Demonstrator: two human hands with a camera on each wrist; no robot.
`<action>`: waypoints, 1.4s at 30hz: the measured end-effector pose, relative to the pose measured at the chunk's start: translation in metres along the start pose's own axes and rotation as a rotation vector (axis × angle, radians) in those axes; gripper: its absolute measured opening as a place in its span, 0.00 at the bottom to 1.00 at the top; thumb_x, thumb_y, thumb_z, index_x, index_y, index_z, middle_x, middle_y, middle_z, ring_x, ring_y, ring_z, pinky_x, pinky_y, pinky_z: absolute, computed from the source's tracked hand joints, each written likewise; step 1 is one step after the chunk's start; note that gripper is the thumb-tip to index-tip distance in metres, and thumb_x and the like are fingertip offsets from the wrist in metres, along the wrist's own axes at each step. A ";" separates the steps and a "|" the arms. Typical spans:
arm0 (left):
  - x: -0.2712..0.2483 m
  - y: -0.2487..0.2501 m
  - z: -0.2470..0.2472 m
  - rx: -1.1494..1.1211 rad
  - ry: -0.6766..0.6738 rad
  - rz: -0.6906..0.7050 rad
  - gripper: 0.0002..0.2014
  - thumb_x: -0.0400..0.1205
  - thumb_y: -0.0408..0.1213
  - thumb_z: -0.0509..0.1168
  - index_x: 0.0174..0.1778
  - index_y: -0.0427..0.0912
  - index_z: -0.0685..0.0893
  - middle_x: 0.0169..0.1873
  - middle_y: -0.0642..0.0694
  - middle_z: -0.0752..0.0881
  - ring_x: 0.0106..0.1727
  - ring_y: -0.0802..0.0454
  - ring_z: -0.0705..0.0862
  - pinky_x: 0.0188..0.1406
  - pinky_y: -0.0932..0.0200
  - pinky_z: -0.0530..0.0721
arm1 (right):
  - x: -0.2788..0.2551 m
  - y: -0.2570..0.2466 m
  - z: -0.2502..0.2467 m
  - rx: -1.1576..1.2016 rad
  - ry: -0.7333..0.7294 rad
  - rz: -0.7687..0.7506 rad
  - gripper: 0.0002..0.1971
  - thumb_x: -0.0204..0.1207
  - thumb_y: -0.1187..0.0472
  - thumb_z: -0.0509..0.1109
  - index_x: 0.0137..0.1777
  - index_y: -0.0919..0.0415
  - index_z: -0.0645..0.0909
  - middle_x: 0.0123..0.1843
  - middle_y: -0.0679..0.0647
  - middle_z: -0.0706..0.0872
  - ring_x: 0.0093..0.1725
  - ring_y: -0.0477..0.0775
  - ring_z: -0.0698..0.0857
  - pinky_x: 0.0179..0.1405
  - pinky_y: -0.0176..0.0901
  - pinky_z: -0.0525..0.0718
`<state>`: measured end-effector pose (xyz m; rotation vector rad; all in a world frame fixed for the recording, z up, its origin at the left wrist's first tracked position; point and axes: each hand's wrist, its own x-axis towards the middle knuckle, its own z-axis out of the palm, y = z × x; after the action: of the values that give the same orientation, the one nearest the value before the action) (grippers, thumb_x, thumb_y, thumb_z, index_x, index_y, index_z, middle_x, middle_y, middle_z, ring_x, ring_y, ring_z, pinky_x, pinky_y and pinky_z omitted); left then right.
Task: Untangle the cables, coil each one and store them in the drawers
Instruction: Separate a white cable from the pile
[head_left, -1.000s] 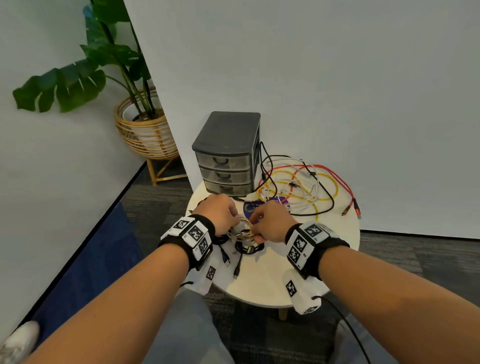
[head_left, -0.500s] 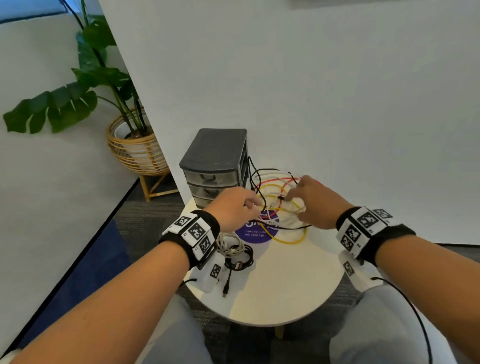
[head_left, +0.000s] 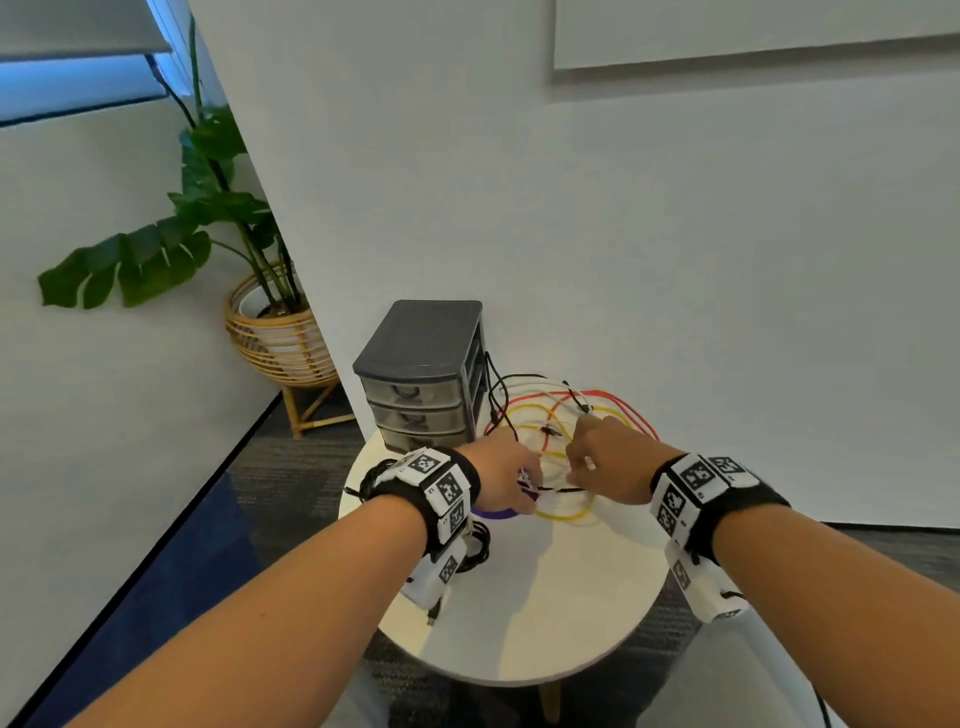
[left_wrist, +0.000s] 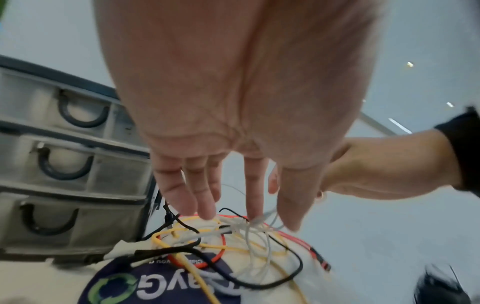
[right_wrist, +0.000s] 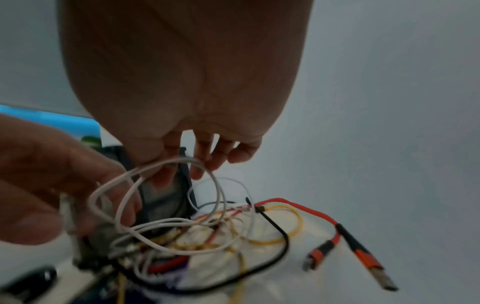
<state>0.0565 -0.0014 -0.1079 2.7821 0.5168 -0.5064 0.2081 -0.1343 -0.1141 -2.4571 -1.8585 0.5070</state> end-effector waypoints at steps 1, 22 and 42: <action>0.000 -0.002 0.001 -0.032 0.038 -0.006 0.21 0.80 0.53 0.74 0.69 0.54 0.86 0.64 0.45 0.75 0.62 0.42 0.81 0.61 0.47 0.85 | -0.001 0.002 -0.002 0.074 0.077 -0.030 0.08 0.84 0.49 0.67 0.45 0.48 0.83 0.56 0.50 0.74 0.60 0.61 0.78 0.64 0.59 0.78; -0.098 -0.004 -0.082 -0.790 0.865 0.160 0.07 0.87 0.40 0.69 0.48 0.45 0.91 0.32 0.48 0.88 0.39 0.48 0.87 0.51 0.58 0.86 | -0.040 -0.059 -0.104 1.415 0.757 0.073 0.12 0.92 0.54 0.55 0.47 0.57 0.69 0.32 0.52 0.68 0.24 0.50 0.72 0.34 0.48 0.86; -0.166 -0.021 -0.103 -1.070 0.689 0.035 0.11 0.90 0.39 0.63 0.52 0.37 0.88 0.24 0.54 0.70 0.25 0.55 0.60 0.24 0.57 0.56 | -0.047 -0.032 -0.089 0.553 0.958 0.266 0.27 0.83 0.40 0.68 0.32 0.57 0.65 0.29 0.53 0.70 0.30 0.54 0.68 0.32 0.48 0.67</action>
<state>-0.0672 0.0012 0.0449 1.8220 0.6144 0.6192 0.1912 -0.1531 -0.0119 -1.9883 -0.8736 -0.1555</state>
